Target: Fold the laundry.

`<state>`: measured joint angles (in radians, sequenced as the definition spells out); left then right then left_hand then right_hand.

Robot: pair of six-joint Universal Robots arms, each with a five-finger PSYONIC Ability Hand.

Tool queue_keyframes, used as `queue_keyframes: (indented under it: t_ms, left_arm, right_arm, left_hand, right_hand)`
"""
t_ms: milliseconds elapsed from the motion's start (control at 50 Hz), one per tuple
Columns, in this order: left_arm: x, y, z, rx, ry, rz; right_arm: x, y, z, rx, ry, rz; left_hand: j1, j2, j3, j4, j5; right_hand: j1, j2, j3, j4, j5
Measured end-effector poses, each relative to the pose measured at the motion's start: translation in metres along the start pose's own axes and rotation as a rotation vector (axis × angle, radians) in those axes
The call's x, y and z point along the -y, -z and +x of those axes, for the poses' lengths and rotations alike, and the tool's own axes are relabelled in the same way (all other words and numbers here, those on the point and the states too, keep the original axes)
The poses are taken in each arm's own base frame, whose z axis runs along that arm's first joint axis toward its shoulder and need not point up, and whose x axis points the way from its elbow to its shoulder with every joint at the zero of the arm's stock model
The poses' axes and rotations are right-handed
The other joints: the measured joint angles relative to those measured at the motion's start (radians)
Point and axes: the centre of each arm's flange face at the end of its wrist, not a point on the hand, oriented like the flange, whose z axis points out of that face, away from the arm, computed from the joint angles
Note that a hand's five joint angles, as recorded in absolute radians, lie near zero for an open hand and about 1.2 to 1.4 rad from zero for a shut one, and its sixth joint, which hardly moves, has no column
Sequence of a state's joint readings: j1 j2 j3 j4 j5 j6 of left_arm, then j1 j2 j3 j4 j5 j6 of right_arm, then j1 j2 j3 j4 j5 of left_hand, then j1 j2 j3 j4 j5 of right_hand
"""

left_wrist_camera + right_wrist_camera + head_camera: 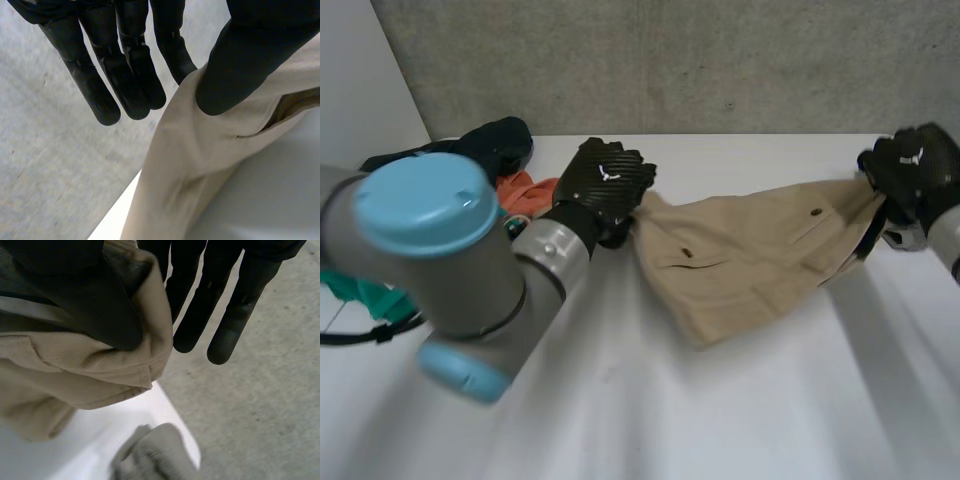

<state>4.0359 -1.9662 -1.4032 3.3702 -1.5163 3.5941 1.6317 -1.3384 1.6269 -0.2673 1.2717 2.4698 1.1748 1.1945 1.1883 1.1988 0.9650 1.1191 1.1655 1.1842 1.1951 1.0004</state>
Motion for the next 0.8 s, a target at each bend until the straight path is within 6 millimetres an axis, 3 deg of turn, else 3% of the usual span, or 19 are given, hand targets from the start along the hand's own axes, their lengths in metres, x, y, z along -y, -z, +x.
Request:
queue_keyframes:
  t_ms: [60,80,120,140,260,300,320,340,360,380,400,500,560,660,740,800]
  left_arm:
    - [0.015,0.022,0.014,-0.04,0.037,0.026]
    - [0.015,0.022,0.014,-0.04,0.037,0.026]
    - [0.022,0.036,0.031,-0.084,0.057,0.037]
    - [0.024,0.043,0.044,-0.118,0.066,0.039]
    - [0.013,0.046,0.094,-0.218,0.076,0.022]
    - [0.007,0.042,0.107,-0.238,0.081,0.015]
    - [0.003,0.039,0.115,-0.249,0.085,0.01]
    - [0.001,0.038,0.118,-0.253,0.088,0.008]
    - [-0.003,0.035,0.126,-0.263,0.095,0.001]
    - [-0.004,0.035,0.128,-0.265,0.096,0.0]
    - [-0.007,0.033,0.132,-0.27,0.102,-0.007]
    - [0.0,0.035,0.124,-0.246,0.117,-0.017]
    - [0.011,0.042,0.102,-0.195,0.124,-0.022]
    - [0.018,0.058,0.068,-0.117,0.128,-0.039]
    - [0.007,0.071,0.05,-0.074,0.125,-0.085]
    - [-0.016,0.079,0.037,-0.039,0.12,-0.163]
  right_arm:
    - [-0.003,-0.024,0.006,-0.027,0.009,0.036]
    - [-0.003,-0.024,0.006,-0.027,0.009,0.036]
    - [-0.006,-0.04,0.006,-0.041,0.009,0.061]
    - [-0.014,-0.06,0.003,-0.052,-0.003,0.09]
    - [-0.041,-0.098,-0.014,-0.074,-0.052,0.137]
    - [-0.048,-0.105,-0.018,-0.081,-0.062,0.14]
    - [-0.052,-0.108,-0.02,-0.087,-0.067,0.138]
    - [-0.053,-0.109,-0.021,-0.091,-0.069,0.137]
    - [-0.056,-0.112,-0.022,-0.104,-0.074,0.13]
    - [-0.057,-0.112,-0.022,-0.106,-0.074,0.129]
    - [-0.057,-0.112,-0.021,-0.123,-0.077,0.12]
    - [-0.037,-0.096,0.0,-0.18,-0.082,0.072]
    - [-0.016,-0.076,0.015,-0.181,-0.092,0.026]
    - [0.006,-0.04,0.022,-0.1,-0.122,-0.082]
    - [0.014,-0.009,0.016,0.008,-0.151,-0.192]
    - [0.016,0.02,0.005,0.115,-0.171,-0.295]
  left_hand:
    - [0.0,0.0,0.0,0.0,0.0]
    - [0.0,0.0,0.0,0.0,0.0]
    - [0.0,0.0,0.0,0.0,0.0]
    - [0.0,0.0,0.0,0.0,0.0]
    - [-0.015,-0.018,-0.017,-0.019,-0.008]
    - [-0.105,-0.11,-0.106,-0.114,-0.069]
    - [-0.352,-0.347,-0.322,-0.335,-0.277]
    - [-0.352,-0.347,-0.322,-0.335,-0.277]
    - [-0.574,-0.553,-0.542,-0.544,-0.483]
    - [-0.574,-0.553,-0.542,-0.544,-0.483]
    - [-0.75,-0.738,-0.729,-0.742,-0.684]
    - [-0.911,-0.922,-0.919,-0.934,-0.885]
    - [-0.912,-0.93,-0.924,-0.941,-0.888]
    - [-0.912,-0.933,-0.924,-0.941,-0.888]
    - [-0.912,-0.932,-0.924,-0.941,-0.888]
    - [-0.859,-0.886,-0.882,-0.893,-0.832]
  right_hand:
    - [0.0,0.0,0.0,0.001,0.001]
    - [0.0,0.0,0.0,0.001,0.001]
    - [0.0,0.0,0.0,0.001,0.002]
    - [0.0,0.0,0.0,0.002,0.003]
    - [-0.015,-0.032,-0.043,-0.045,-0.035]
    - [-0.245,-0.278,-0.287,-0.269,-0.257]
    - [-0.409,-0.446,-0.448,-0.43,-0.42]
    - [-0.511,-0.548,-0.547,-0.529,-0.521]
    - [-0.769,-0.81,-0.807,-0.81,-0.789]
    - [-0.769,-0.81,-0.807,-0.81,-0.789]
    - [-0.89,-0.94,-0.945,-0.951,-0.936]
    - [-0.897,-0.956,-0.975,-0.983,-0.948]
    - [-0.897,-0.956,-0.975,-0.983,-0.948]
    - [-0.897,-0.956,-0.975,-0.983,-0.948]
    - [-0.897,-0.956,-0.975,-0.983,-0.948]
    - [-0.897,-0.956,-0.974,-0.982,-0.948]
